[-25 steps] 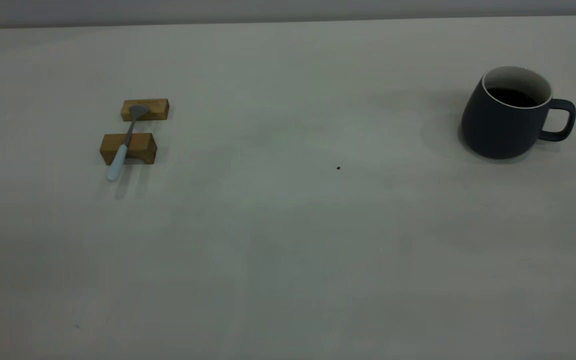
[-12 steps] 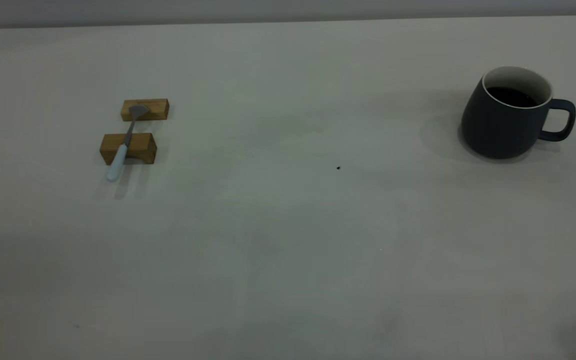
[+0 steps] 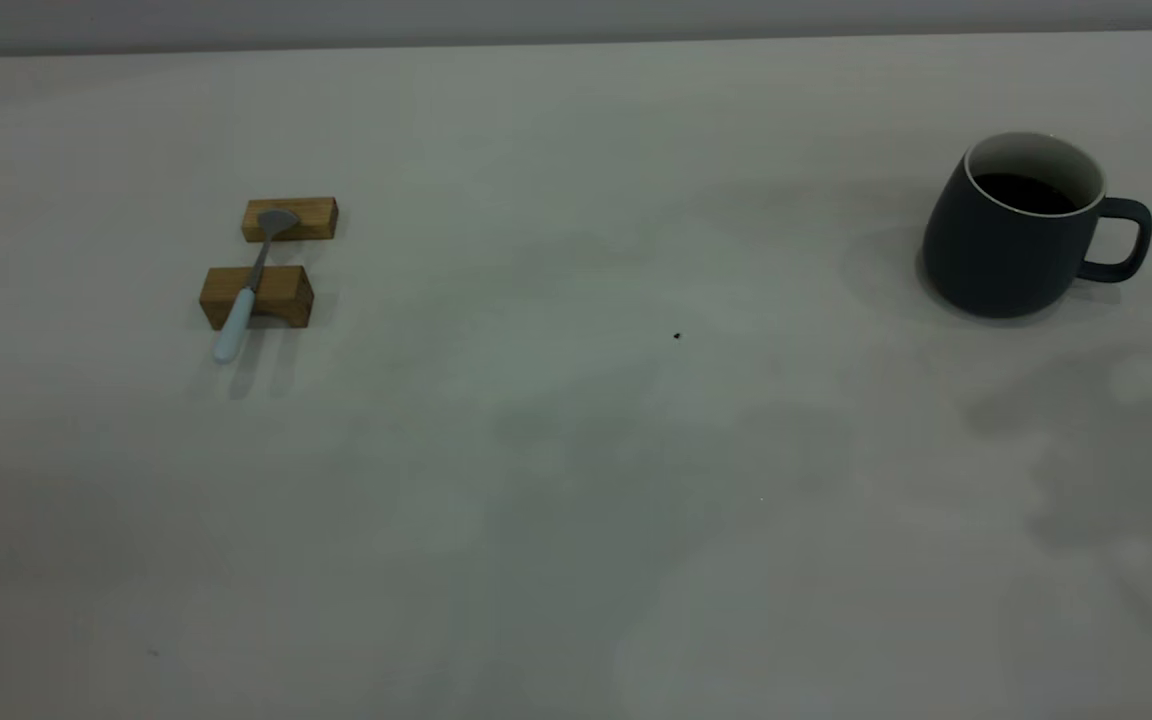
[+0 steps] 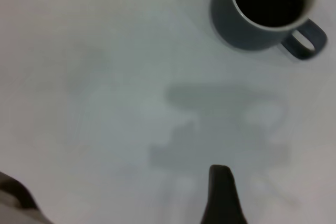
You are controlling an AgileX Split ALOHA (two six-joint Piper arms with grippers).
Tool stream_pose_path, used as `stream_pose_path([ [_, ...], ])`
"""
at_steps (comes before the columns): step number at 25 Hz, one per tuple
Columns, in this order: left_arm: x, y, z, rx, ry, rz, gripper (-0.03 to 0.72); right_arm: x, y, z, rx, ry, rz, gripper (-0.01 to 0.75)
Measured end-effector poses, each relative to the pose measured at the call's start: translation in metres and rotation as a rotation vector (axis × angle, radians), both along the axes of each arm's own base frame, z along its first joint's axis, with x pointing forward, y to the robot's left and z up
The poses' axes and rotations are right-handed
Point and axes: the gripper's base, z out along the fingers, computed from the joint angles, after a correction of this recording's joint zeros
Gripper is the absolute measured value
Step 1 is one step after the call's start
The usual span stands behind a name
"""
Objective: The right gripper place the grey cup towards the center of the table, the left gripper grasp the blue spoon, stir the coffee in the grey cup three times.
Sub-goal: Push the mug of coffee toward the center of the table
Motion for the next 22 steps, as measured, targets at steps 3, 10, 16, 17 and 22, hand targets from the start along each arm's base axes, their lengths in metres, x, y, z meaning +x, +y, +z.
stream_pose_path([
  [3,0.0,0.0,0.0,0.0,0.0,0.0,0.533,0.031,-0.001,-0.015,-0.046,0.014,0.087,0.582],
  [10,0.0,0.0,0.0,0.0,0.0,0.0,0.533,0.087,-0.021,-0.065,-0.209,-0.001,0.449,0.582],
  [16,0.0,0.0,0.0,0.0,0.0,0.0,0.533,0.114,-0.032,-0.11,-0.191,-0.011,0.637,0.582],
  [17,0.0,0.0,0.0,0.0,0.0,0.0,0.533,0.117,-0.035,-0.115,-0.192,-0.015,0.643,0.582],
  [22,0.0,0.0,0.0,0.0,0.0,0.0,0.533,0.128,-0.052,-0.135,-0.187,-0.024,0.614,0.579],
])
